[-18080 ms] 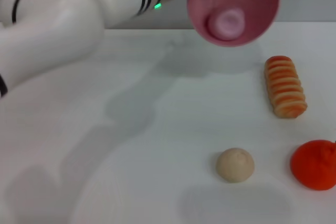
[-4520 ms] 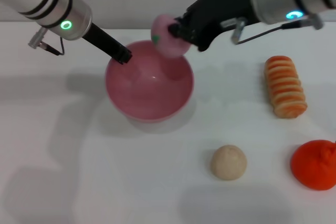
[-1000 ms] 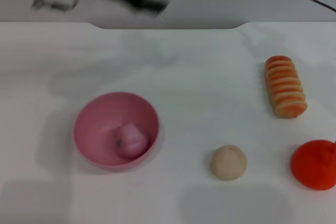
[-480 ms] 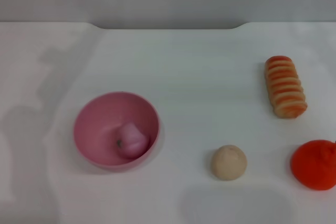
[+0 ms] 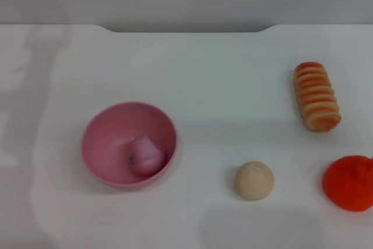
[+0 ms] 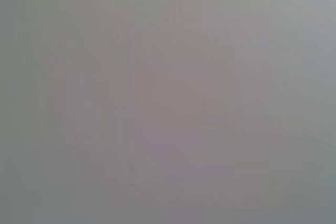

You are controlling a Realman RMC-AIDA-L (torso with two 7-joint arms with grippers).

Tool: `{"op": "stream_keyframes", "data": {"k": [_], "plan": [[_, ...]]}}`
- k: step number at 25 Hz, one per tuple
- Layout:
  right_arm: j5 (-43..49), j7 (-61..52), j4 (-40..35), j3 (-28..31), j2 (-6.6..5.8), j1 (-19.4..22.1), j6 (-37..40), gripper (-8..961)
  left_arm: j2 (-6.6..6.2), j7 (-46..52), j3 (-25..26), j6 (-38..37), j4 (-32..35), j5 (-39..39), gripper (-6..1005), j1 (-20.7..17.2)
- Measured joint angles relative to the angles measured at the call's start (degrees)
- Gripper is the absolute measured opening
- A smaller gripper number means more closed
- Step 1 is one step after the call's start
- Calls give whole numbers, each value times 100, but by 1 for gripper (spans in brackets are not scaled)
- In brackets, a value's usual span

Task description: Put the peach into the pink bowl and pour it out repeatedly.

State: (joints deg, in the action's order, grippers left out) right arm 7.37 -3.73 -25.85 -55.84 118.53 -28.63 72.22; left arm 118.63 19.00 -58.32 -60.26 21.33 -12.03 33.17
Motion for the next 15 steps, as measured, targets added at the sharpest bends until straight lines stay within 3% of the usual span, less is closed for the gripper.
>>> {"op": "stream_keyframes", "data": {"k": [6,15], "plan": [[-306,218,291,39,-9,-93,50,395,-10,16,-3,-229,-183,168,690,-305],[-345,262,624,139,16,-234,86,395,-16,-30,-26,-229,-329,180,690,-295]]}}
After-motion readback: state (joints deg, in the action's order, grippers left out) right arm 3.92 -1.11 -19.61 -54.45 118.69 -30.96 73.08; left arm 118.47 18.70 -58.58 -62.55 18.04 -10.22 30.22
